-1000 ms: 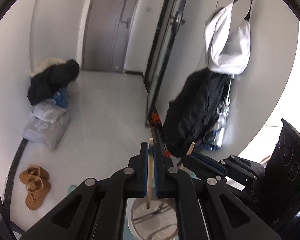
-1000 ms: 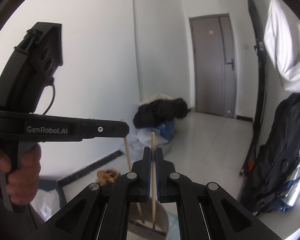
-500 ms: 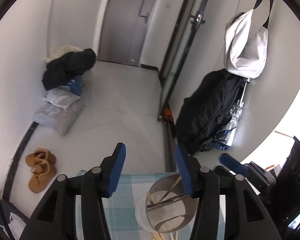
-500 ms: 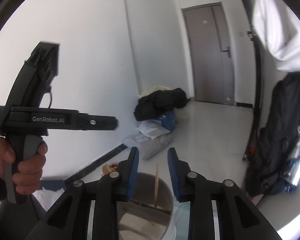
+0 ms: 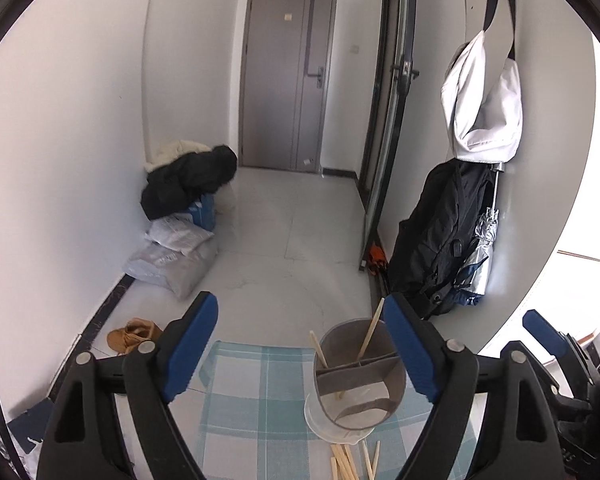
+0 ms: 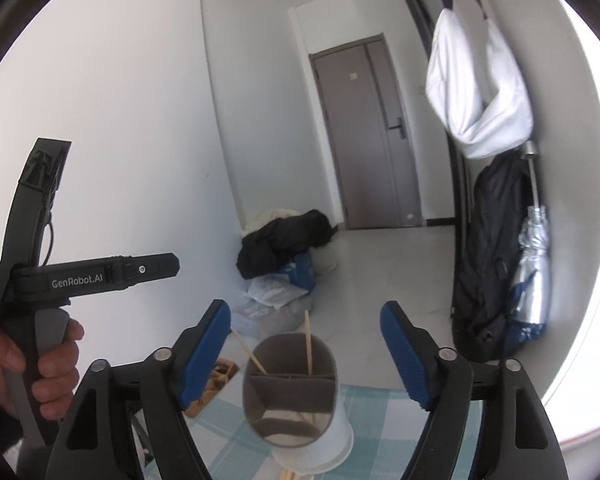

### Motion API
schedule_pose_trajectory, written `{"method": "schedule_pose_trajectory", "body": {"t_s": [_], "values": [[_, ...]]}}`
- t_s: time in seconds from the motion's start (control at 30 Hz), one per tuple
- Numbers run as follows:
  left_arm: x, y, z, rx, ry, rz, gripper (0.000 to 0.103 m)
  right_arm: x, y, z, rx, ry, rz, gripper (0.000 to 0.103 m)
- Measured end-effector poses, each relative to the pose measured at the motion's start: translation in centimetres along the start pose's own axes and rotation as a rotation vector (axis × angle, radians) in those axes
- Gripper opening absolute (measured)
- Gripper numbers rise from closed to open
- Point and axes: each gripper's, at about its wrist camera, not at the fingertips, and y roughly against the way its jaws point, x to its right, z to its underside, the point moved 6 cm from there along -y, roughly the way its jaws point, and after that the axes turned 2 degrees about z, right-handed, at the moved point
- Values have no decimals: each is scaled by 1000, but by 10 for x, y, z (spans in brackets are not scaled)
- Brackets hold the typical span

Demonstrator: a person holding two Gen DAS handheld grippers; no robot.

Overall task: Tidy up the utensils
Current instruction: 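Withdraw both open grippers from the utensil holder, then lower the right gripper to the chopstick pile and grasp a chopstick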

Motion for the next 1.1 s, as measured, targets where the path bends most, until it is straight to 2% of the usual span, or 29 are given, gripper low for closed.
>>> {"method": "schedule_pose_trajectory", "body": {"t_s": [0.27, 0.5, 0.77, 1.0, 1.1], "values": [[6, 25, 34, 20, 24, 29, 88, -7, 41, 19, 22, -20, 53, 88], [7, 25, 68, 18, 14, 19, 91, -7, 60, 47, 1, -28, 73, 94], [-4, 8, 98, -14, 25, -6, 91, -3, 57, 88, -99, -36, 118, 94], [-14, -16, 136, -117, 75, 30, 91, 7, 41, 121, -209, -64, 158, 94], [-19, -27, 153, -171, 78, 32, 91, 16, 28, 139, -294, -93, 178, 94]]}}
